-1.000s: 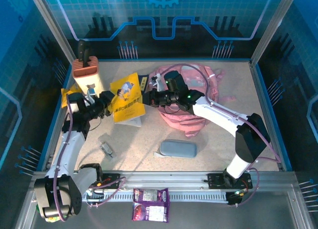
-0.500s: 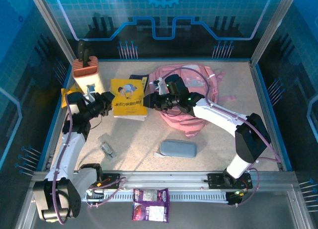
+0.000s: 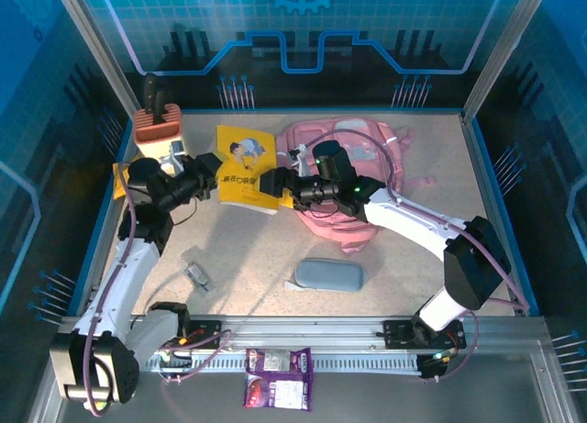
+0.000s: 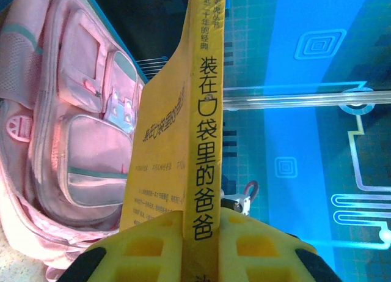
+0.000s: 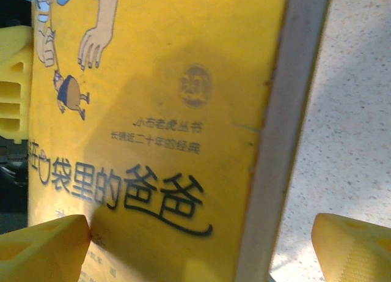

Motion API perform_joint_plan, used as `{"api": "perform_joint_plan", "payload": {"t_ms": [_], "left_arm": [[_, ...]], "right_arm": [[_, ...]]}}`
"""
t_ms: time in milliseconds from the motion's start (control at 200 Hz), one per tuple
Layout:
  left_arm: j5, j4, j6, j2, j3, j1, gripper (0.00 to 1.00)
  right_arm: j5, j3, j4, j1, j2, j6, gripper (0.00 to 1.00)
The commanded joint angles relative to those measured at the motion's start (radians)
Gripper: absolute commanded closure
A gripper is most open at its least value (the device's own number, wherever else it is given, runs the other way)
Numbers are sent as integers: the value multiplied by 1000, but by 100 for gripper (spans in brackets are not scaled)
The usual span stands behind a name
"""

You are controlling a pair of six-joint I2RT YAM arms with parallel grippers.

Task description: Pack the student bag

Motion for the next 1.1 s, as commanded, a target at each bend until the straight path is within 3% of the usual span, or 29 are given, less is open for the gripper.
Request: {"api": "perform_joint_plan", "payload": {"t_ms": [0, 150, 285, 395, 520, 680, 825, 951, 1096], "left_arm": [[-17, 51, 12, 3, 45, -17, 100], [-32, 42, 40, 3, 8, -17, 100], [-53, -42, 103, -1, 13, -18, 100], [-54, -39, 110, 1, 14, -29, 100], [-50, -63, 138, 0, 26, -44, 100], [-82, -108, 179, -13, 37, -64, 100], [-91, -121, 210, -4, 53, -83, 100], [-105, -124, 226, -4, 62, -95, 89], [-115, -199, 291, -3, 101, -95, 49]], "right_arm": [[-52, -27, 168, -2, -49, 96, 7], [-61, -48, 287, -14, -89, 165, 11], [-55, -27, 247, -16, -126, 148, 18], [-31, -23, 162, -22, -132, 123, 30], [-24, -46, 218, -27, -127, 157, 43], [9, -21, 78, -27, -127, 98, 56], [32, -37, 44, -37, -144, 78, 75], [55, -32, -21, -44, -168, 30, 85], [91, -35, -121, -63, -221, -45, 87]]}}
